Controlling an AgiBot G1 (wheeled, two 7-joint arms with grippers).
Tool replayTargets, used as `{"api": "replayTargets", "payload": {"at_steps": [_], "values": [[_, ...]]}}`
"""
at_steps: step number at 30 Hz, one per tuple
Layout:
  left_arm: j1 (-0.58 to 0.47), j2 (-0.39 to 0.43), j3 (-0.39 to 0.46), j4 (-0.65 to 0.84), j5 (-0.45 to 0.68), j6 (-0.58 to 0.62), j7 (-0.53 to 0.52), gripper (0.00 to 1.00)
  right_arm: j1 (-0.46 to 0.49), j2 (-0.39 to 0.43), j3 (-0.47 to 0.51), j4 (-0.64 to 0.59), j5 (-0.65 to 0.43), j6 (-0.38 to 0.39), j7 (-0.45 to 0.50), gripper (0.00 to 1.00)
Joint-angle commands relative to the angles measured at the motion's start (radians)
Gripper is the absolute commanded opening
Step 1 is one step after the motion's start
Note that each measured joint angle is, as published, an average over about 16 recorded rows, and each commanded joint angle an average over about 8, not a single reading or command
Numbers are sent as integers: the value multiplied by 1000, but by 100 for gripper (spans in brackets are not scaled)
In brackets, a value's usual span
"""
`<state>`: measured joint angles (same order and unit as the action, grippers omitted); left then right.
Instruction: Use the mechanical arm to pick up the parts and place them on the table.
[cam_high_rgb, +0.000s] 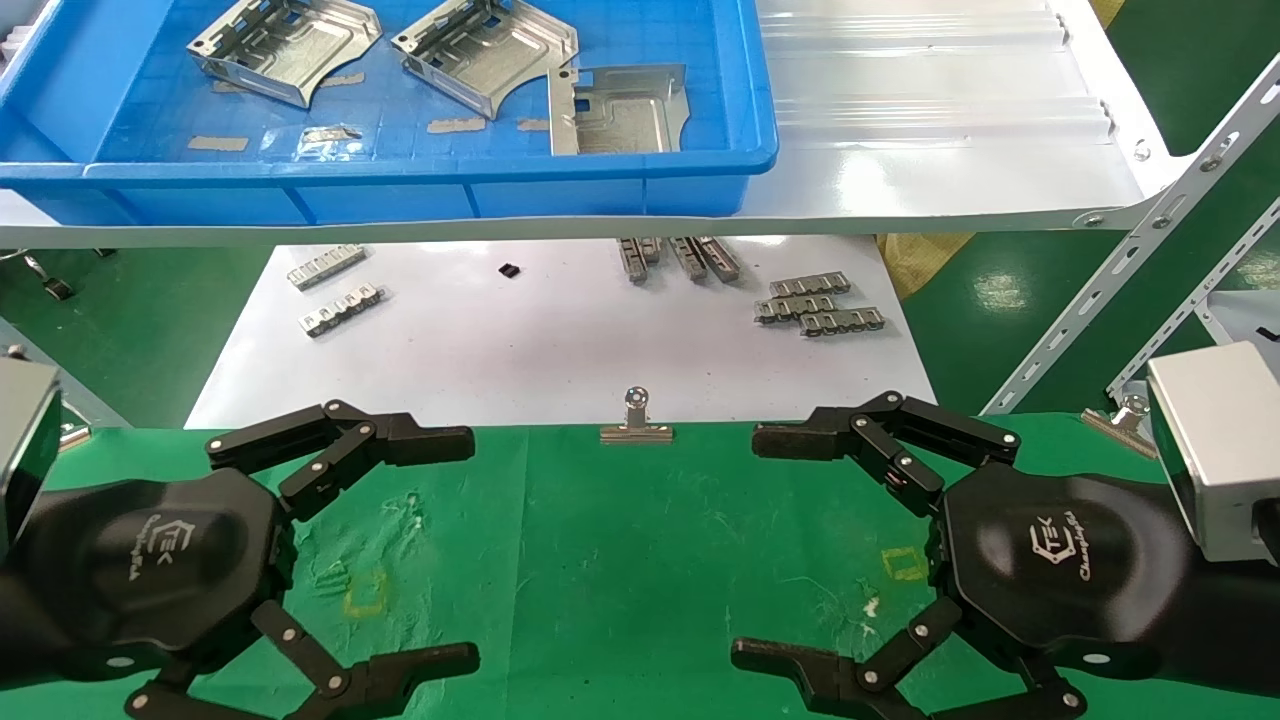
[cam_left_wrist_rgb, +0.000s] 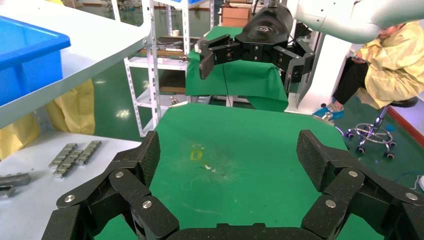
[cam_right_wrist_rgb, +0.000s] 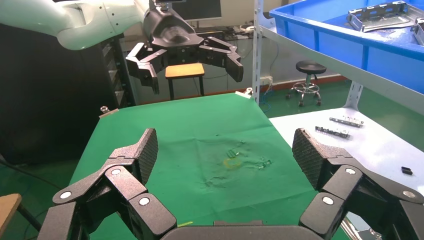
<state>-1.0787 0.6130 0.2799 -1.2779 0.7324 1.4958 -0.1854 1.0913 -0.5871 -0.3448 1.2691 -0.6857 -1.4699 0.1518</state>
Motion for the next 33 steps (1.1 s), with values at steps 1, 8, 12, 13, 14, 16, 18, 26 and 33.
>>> {"api": "replayTargets", "payload": {"at_steps": [1, 8, 12, 13, 14, 16, 18, 26, 33], "values": [[0, 0, 0, 0, 0, 0, 0, 100, 0, 0, 0, 0, 0, 0, 0, 100], [0, 0, 0, 0, 0, 0, 0, 100, 0, 0, 0, 0, 0, 0, 0, 80], [0, 0, 0, 0, 0, 0, 0, 100, 0, 0, 0, 0, 0, 0, 0, 30], [0, 0, 0, 0, 0, 0, 0, 100, 0, 0, 0, 0, 0, 0, 0, 17], [0, 0, 0, 0, 0, 0, 0, 100, 0, 0, 0, 0, 0, 0, 0, 7], [0, 0, 0, 0, 0, 0, 0, 100, 0, 0, 0, 0, 0, 0, 0, 0], [0, 0, 0, 0, 0, 0, 0, 100, 0, 0, 0, 0, 0, 0, 0, 0], [0, 0, 0, 0, 0, 0, 0, 100, 0, 0, 0, 0, 0, 0, 0, 0], [0, 0, 0, 0, 0, 0, 0, 100, 0, 0, 0, 0, 0, 0, 0, 0]]}}
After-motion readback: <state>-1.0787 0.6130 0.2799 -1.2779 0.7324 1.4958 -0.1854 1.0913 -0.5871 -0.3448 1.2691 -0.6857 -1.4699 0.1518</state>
